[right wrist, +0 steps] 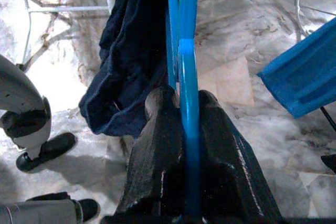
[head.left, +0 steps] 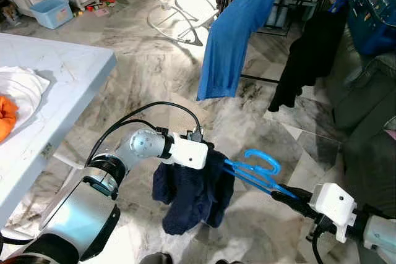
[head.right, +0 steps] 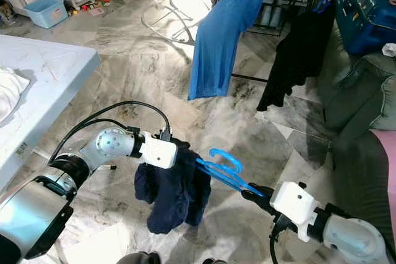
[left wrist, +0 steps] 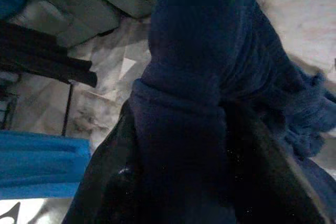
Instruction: Hang hanger
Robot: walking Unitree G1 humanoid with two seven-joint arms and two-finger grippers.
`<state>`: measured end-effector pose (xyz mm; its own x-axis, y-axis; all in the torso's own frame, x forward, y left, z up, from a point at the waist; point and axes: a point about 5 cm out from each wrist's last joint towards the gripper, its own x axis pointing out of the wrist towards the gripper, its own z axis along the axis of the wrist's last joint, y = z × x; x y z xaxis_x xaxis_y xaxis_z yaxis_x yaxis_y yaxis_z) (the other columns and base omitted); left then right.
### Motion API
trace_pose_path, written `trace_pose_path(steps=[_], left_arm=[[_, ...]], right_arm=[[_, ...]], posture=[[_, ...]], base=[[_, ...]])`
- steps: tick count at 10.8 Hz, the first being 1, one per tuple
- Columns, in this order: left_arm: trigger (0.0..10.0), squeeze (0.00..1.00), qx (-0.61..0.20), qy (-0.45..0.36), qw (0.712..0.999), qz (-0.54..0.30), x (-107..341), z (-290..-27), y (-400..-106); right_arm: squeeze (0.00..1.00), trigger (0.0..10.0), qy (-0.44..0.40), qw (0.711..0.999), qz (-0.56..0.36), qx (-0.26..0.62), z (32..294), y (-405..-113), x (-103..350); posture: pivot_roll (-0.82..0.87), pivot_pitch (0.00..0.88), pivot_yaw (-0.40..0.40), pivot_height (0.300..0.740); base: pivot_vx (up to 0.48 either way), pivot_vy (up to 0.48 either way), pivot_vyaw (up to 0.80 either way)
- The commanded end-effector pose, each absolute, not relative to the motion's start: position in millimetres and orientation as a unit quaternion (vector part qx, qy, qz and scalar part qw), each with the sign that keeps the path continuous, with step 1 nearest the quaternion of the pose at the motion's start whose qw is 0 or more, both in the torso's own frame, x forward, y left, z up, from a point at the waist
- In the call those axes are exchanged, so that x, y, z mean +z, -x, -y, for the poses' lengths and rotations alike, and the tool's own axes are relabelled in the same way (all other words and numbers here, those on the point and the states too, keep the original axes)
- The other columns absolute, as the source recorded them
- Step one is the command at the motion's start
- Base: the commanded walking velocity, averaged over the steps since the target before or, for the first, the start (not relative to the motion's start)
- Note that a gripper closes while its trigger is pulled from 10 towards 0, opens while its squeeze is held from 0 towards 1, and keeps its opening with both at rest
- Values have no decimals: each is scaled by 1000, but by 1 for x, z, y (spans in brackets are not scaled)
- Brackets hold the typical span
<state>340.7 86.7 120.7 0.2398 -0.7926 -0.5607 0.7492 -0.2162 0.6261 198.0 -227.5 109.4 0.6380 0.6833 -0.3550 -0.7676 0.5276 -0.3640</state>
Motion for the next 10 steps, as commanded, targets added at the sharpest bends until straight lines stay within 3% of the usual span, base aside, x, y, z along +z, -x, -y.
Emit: trace_pose_path(steps=[1, 10], left_arm=[[0, 0, -614, -484, 624, 13, 125, -90, -344], [0, 0, -645, -469, 602, -32, 117, -96, -339]], right_arm=[[0, 10000, 256, 868, -68, 420, 228, -200, 115], [0, 10000, 271, 869, -65, 408, 232, -203, 113]], posture=[[93, 139, -16, 740], [89, 135, -25, 740]], base=[[0, 0, 0], [0, 0, 0]])
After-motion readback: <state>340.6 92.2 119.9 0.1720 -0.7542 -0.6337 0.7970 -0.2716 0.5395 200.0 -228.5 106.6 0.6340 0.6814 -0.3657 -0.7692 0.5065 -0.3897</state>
